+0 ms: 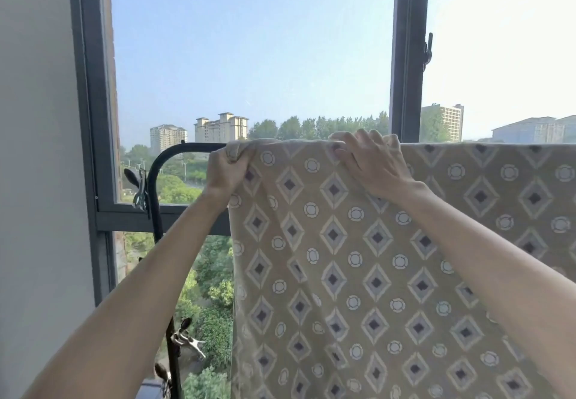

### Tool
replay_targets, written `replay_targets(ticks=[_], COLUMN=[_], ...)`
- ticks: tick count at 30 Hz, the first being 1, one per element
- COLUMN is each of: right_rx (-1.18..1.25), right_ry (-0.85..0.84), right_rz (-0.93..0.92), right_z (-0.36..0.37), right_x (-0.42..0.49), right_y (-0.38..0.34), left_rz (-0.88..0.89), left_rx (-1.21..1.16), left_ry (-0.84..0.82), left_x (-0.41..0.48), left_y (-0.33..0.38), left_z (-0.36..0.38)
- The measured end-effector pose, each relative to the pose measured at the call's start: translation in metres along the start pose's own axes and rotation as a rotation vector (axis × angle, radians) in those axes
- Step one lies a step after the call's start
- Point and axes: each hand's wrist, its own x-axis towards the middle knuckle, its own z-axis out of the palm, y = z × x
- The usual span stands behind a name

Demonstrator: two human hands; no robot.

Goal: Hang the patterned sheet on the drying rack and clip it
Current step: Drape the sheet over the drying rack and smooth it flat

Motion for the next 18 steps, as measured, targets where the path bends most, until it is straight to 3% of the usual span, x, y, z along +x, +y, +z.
replay_targets(ticks=[5,9,13,18], right_rx=[0.067,0.210,0.281,0.211], right_ry=[0.076,0.078,0.107,0.174], right_rz=[-0.062,-0.158,-0.081,0.058], right_z=[-0.020,-0.028,-0.032,-0.040], right_x=[0.002,0.002,0.008,0.028], right_y=[-0.008,-0.012,-0.011,-0.020], left_rz=[0.154,0.164,0.176,0.169], left_rx=[0.186,0.353,0.564,0.605], left_ry=[0.023,-0.045,-0.089,-0.023], left_x=[0.038,0.049,0.050,0.049], left_y=[0.034,0.033,0.026,0.030], left_z=[-0.006,-0.006,-0.016,-0.020])
